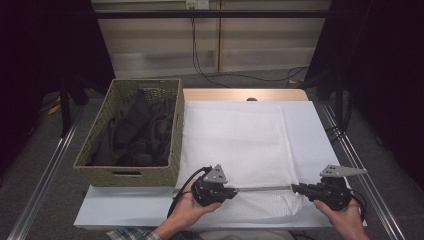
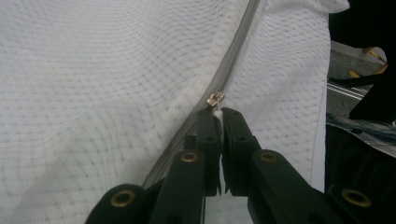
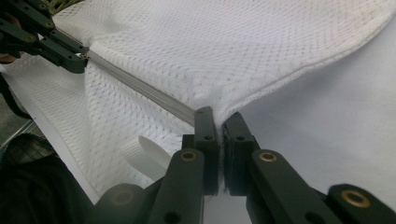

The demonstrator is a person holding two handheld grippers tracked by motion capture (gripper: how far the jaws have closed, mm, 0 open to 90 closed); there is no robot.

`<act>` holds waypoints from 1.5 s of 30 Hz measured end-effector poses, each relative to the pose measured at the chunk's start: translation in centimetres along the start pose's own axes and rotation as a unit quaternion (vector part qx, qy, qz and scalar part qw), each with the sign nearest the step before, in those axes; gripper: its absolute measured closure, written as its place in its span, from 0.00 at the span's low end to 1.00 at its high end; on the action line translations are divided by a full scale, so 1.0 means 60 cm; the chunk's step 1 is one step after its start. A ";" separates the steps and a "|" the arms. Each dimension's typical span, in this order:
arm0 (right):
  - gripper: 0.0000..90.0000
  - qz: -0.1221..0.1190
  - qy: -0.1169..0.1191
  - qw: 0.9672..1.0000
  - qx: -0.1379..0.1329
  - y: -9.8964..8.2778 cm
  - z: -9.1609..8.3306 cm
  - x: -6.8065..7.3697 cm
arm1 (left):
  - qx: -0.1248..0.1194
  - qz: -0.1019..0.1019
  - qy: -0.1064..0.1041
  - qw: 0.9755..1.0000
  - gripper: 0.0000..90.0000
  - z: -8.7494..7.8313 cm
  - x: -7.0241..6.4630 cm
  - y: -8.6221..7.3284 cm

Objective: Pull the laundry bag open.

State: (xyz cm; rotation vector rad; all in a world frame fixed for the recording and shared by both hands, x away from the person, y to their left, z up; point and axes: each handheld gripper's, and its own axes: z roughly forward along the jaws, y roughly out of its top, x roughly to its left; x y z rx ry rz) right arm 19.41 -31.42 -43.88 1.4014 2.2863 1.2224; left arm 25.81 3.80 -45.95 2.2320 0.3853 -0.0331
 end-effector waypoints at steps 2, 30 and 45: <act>0.96 0.000 -0.001 1.000 0.000 0.000 0.000 0.000 | -0.007 -0.006 -0.002 1.000 0.96 -0.004 0.002 -0.002; 0.96 -0.001 -0.001 1.000 -0.002 -0.002 -0.004 -0.002 | -0.006 -0.011 0.012 1.000 0.96 -0.034 0.008 -0.017; 0.96 0.000 -0.002 1.000 -0.004 -0.003 -0.005 -0.003 | -0.010 -0.023 0.021 0.999 0.96 -0.063 0.014 -0.033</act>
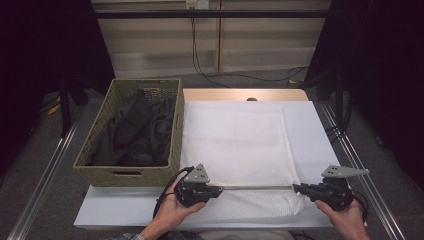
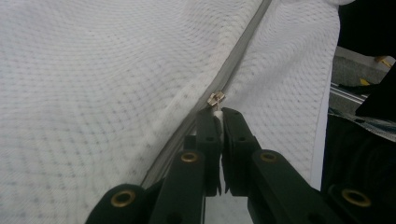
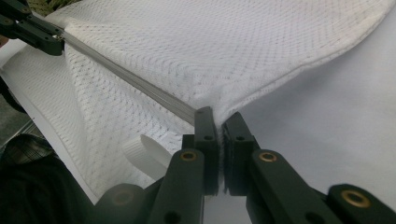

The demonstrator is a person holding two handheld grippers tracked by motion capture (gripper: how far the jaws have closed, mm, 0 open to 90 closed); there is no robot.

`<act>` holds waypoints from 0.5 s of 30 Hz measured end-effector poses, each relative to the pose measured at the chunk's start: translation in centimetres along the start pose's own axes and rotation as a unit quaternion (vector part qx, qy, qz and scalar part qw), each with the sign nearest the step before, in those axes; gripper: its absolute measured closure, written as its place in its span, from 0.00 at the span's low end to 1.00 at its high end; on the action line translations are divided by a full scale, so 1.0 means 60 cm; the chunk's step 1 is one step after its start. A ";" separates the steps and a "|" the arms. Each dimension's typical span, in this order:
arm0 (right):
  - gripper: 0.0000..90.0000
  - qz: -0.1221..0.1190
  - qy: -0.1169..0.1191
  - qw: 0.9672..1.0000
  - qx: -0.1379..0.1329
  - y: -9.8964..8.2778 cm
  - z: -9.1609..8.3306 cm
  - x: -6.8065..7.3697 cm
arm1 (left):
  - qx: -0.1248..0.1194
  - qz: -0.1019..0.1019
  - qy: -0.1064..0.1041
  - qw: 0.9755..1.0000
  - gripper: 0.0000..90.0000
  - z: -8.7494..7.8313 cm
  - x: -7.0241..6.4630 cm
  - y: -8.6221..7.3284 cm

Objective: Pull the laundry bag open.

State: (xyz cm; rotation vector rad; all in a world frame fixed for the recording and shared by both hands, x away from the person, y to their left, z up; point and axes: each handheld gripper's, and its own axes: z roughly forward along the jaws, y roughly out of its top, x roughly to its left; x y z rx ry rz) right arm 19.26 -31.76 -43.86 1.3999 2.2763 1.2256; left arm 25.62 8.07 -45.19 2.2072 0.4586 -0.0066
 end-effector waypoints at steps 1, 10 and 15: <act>0.96 -0.001 0.001 1.000 -0.001 0.000 0.000 0.000 | -0.003 0.000 0.003 1.000 0.96 -0.006 0.001 0.000; 0.96 -0.001 0.004 1.000 0.000 0.000 0.000 0.001 | -0.009 -0.006 0.008 1.000 0.96 -0.024 0.006 -0.008; 0.96 0.000 0.005 1.000 0.001 0.000 -0.001 0.002 | -0.012 -0.008 0.009 1.000 0.96 -0.030 0.006 -0.010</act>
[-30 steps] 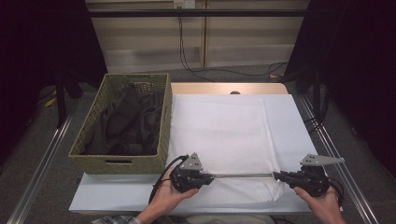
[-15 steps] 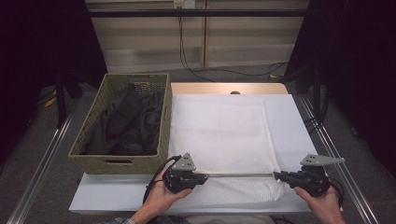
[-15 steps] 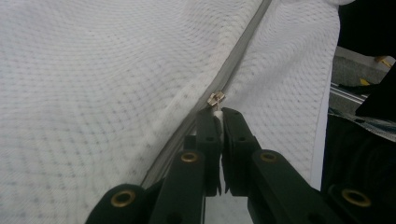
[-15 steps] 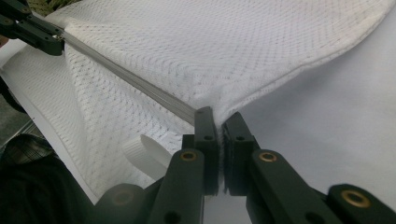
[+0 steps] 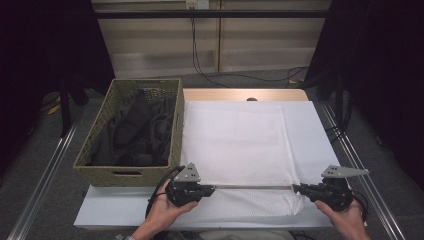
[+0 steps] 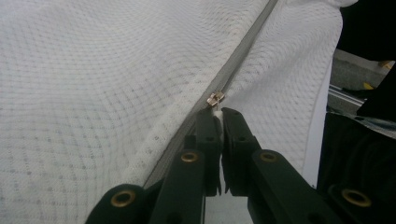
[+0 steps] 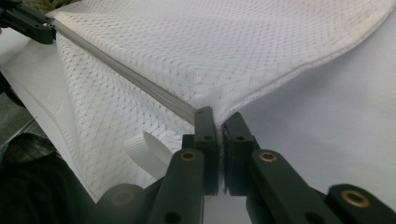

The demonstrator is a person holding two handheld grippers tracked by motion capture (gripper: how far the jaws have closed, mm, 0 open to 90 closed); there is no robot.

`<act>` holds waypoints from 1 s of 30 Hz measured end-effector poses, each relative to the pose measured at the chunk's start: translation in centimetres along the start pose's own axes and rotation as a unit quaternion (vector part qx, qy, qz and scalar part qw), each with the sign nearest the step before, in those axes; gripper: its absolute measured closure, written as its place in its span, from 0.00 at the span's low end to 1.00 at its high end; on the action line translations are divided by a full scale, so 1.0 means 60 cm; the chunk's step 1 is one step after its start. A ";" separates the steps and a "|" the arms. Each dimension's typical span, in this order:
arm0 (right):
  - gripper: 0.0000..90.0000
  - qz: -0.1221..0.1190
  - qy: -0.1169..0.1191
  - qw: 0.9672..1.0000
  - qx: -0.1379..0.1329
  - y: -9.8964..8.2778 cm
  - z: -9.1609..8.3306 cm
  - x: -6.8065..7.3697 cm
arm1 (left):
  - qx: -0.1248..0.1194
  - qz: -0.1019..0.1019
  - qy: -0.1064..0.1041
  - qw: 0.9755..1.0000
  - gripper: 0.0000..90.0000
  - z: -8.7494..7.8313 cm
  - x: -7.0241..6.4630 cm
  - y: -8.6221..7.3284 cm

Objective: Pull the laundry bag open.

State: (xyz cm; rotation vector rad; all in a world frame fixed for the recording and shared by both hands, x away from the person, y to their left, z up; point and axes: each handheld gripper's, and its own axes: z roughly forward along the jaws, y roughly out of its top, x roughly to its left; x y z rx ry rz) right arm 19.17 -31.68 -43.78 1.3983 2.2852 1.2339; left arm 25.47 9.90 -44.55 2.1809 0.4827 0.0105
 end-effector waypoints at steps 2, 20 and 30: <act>0.96 -0.001 0.000 1.000 0.000 0.000 0.000 0.001 | 0.006 0.000 0.002 1.000 0.96 -0.001 0.001 -0.002; 0.96 0.001 -0.004 1.000 0.002 -0.002 -0.001 -0.003 | 0.008 -0.002 0.002 1.000 0.96 -0.008 0.006 -0.009; 0.96 0.000 -0.003 1.000 0.002 -0.001 -0.001 -0.002 | 0.008 -0.005 0.005 1.000 0.96 -0.014 0.005 -0.016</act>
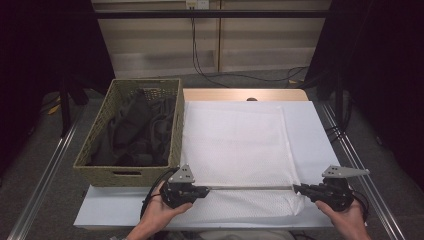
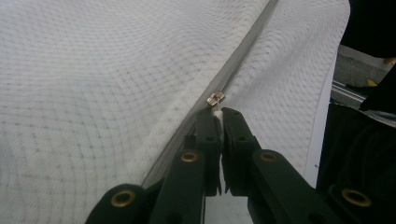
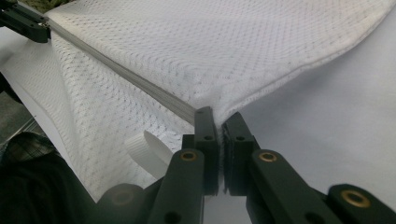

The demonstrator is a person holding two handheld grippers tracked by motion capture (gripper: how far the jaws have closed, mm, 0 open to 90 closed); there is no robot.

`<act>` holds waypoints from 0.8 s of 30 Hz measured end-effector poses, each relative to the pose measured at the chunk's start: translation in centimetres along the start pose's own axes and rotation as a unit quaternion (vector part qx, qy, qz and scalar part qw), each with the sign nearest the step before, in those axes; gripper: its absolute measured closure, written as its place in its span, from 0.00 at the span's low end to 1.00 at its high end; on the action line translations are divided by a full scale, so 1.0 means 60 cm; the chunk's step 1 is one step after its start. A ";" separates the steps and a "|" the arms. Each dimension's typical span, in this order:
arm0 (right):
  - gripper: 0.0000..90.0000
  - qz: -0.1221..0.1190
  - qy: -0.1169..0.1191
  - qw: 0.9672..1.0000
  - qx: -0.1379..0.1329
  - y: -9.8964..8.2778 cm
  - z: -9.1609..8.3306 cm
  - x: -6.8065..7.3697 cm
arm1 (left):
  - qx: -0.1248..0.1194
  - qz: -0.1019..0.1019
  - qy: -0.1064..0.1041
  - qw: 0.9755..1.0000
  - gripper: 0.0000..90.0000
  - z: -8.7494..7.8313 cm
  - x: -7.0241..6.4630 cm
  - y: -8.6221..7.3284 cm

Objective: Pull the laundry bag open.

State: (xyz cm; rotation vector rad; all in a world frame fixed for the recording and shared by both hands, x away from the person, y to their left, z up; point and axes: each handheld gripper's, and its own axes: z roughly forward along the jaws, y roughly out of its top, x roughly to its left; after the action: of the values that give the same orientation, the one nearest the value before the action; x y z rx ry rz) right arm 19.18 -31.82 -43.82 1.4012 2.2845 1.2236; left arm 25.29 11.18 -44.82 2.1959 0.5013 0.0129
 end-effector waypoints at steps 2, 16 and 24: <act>0.96 0.000 0.000 1.000 0.001 0.000 0.001 -0.001 | -0.002 -0.002 -0.001 1.000 0.96 -0.004 0.001 -0.001; 0.96 0.000 0.001 1.000 0.004 0.000 0.004 -0.002 | 0.003 -0.010 0.007 1.000 0.96 -0.018 0.007 -0.012; 0.96 -0.001 0.000 1.000 0.005 0.000 0.004 -0.002 | 0.007 -0.011 0.010 1.000 0.96 -0.021 0.008 -0.014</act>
State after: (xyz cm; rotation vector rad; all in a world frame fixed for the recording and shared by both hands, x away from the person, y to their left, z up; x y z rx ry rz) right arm 19.35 -31.77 -43.99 1.4011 2.2941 1.2142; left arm 25.21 12.79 -44.75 2.2050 0.5377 0.0205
